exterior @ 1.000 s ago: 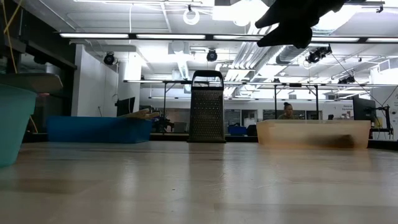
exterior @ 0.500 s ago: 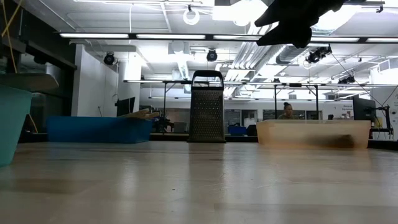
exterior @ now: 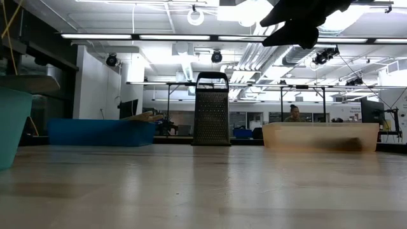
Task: Pick & Place Kitchen Items
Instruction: Adjust the spatulas in the green bin
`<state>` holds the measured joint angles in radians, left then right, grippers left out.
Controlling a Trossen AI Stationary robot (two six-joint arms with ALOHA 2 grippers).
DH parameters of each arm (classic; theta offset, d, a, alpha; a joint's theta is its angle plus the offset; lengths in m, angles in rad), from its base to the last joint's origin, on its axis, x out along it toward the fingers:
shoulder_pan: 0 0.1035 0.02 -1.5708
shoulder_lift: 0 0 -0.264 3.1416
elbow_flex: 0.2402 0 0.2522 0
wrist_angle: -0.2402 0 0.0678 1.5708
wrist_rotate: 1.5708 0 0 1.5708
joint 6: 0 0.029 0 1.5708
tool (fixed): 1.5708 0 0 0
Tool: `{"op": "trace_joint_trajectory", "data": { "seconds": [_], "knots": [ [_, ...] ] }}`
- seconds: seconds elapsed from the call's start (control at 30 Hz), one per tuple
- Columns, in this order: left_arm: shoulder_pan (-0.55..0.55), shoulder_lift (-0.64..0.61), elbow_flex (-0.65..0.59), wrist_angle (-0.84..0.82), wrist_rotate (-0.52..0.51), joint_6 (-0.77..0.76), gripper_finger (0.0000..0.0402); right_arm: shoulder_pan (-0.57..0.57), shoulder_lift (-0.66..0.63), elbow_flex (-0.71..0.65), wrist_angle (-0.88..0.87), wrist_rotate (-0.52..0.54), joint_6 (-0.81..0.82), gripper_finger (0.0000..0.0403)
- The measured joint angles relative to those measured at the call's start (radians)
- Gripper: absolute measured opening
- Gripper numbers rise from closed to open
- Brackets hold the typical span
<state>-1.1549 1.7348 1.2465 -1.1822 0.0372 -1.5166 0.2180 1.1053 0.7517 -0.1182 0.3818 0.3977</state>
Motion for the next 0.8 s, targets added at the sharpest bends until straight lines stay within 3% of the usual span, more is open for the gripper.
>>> {"op": "trace_joint_trajectory", "data": {
  "seconds": [0.27,0.43,0.8],
  "knots": [
    [0.001,-0.001,0.001,0.022,-0.044,0.007,0.0,0.0,0.0,0.0,0.0,0.0,-0.001,0.0283],
    [0.002,-0.002,0.002,0.12,-0.048,0.136,0.0,0.0,0.0,0.0,-0.001,0.0,0.0,0.0283],
    [0.002,-0.002,0.003,0.086,-0.047,0.148,0.0,0.0,0.0,0.0,-0.001,0.0,0.001,0.0283]
  ]
}}
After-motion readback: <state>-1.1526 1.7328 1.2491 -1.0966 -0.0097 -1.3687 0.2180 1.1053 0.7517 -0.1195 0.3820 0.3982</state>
